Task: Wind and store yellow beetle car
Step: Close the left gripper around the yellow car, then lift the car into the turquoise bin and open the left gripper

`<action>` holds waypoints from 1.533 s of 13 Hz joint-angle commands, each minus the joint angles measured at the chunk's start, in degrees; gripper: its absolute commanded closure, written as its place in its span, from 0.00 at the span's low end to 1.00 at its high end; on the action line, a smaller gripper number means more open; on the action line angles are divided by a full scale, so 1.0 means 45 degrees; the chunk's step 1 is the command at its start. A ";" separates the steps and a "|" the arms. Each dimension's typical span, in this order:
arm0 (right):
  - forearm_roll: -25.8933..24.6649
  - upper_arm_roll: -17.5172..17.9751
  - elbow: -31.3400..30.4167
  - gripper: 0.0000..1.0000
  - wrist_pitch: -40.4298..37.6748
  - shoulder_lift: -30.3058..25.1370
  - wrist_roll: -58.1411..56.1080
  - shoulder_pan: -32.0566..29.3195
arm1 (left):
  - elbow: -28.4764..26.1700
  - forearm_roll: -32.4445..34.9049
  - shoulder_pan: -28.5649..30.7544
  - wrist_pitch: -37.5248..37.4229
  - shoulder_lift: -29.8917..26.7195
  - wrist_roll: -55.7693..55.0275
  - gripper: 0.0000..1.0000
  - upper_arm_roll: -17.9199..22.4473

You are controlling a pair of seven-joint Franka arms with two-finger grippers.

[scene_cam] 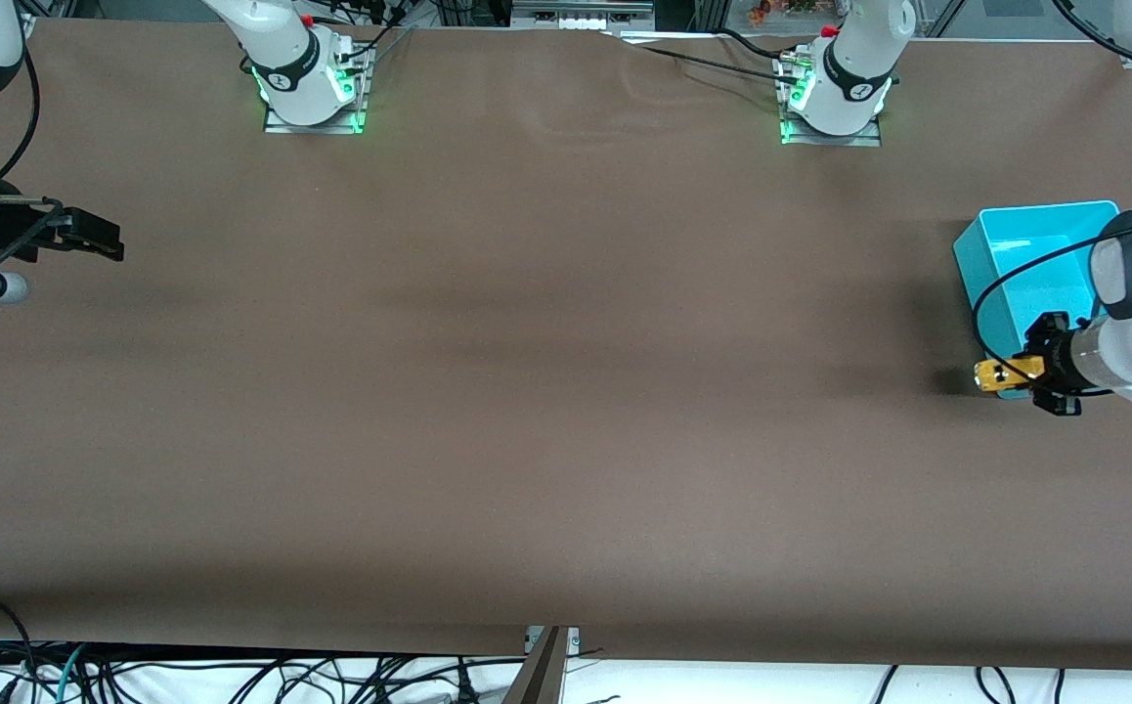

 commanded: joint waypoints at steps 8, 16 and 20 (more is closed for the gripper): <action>0.0071 0.0053 0.0171 0.00 -0.0034 0.0065 0.0110 -0.0027 | -0.1516 0.0387 0.3649 -0.0280 -0.1389 0.4416 0.93 -0.0025; 0.0071 0.0053 0.0171 0.00 -0.0034 0.0065 0.0110 -0.0046 | -0.6595 0.1222 0.4489 0.4700 -0.2697 0.3323 0.93 0.0033; 0.0071 0.0053 0.0171 0.00 -0.0034 0.0065 0.0110 -0.0046 | -0.8082 0.1462 0.5369 0.5662 -0.3400 0.3323 0.93 -0.0064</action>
